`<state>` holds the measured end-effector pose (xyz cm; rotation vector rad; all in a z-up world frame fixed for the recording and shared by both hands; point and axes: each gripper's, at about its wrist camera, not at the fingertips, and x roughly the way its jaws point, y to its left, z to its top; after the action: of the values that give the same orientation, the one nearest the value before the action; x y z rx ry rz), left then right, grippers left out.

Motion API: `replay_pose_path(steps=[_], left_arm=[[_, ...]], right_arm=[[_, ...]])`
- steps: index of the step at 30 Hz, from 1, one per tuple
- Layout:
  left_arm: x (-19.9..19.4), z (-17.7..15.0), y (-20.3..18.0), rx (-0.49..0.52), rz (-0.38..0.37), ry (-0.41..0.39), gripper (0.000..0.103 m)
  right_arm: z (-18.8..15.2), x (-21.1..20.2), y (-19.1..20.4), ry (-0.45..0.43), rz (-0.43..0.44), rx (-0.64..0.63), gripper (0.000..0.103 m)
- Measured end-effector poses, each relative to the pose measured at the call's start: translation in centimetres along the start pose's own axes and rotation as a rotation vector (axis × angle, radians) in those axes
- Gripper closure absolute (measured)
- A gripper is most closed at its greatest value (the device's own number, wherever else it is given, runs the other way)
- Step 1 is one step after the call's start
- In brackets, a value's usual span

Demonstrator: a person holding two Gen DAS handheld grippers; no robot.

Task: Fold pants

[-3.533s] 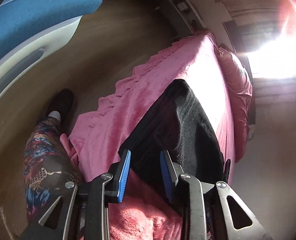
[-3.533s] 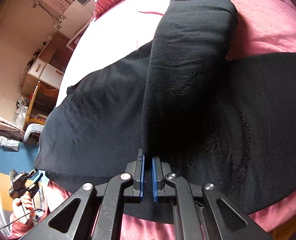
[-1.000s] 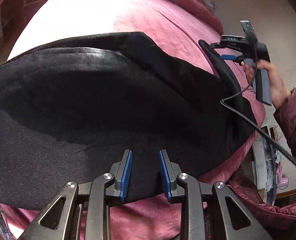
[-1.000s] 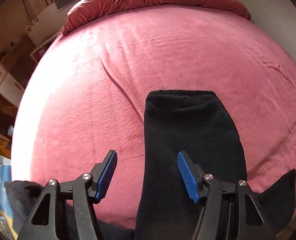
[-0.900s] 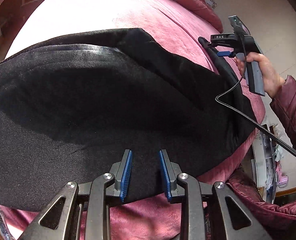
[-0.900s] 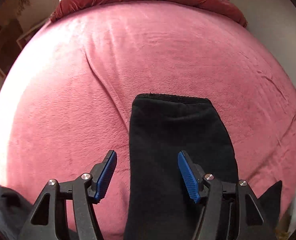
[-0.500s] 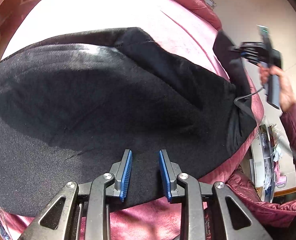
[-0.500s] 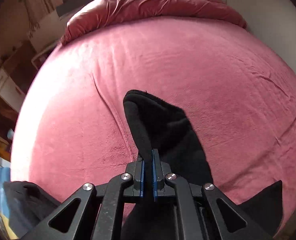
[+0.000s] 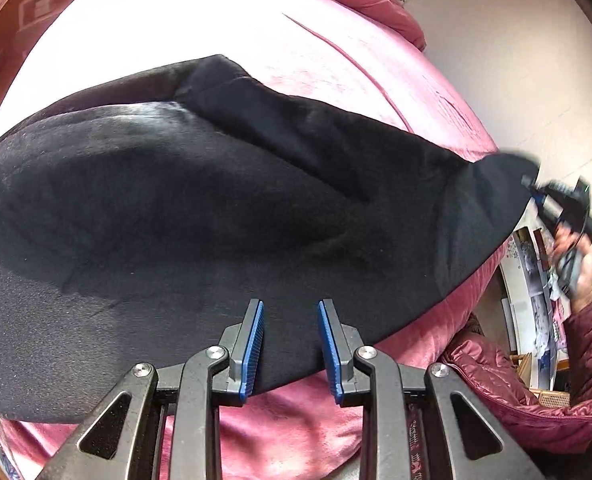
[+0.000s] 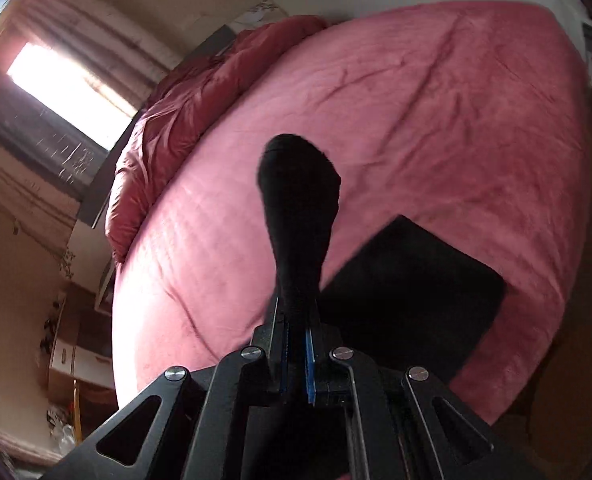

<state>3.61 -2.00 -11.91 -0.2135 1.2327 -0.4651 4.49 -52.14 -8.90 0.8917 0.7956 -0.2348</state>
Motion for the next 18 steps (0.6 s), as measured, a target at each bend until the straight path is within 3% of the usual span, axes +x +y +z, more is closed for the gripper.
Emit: replay_pose_path(steps=[3, 6, 10, 12, 16, 18], left_arm=[[0.3, 0.4, -0.7, 0.016, 0.008, 0.019, 0.075], [0.9, 0.7, -1.6, 0.031, 0.02, 0.039, 0.075], [1.6, 1.0, -2.1, 0.032, 0.024, 0.062, 0.075], [1.9, 0.9, -2.1, 0.03, 0.023, 0.069, 0.075], [2.3, 0.7, -2.3, 0.024, 0.021, 0.078, 0.075], [2.3, 0.6, -2.3, 0.024, 0.023, 0.076, 0.075]], right_arm=[[-1.5, 1.4, -3.9, 0.047, -0.011, 0.073, 0.096], [-2.3, 1.5, -6.6, 0.066, -0.003, 0.15, 0.086], [-1.0, 0.2, -7.5, 0.035, 0.037, 0.208, 0.066], [-0.1, -0.6, -7.4, 0.012, 0.031, 0.203, 0.062], [1.7, -1.0, -6.7, -0.01, -0.036, 0.166, 0.065], [2.3, -1.4, -6.0, -0.014, -0.086, 0.133, 0.09]])
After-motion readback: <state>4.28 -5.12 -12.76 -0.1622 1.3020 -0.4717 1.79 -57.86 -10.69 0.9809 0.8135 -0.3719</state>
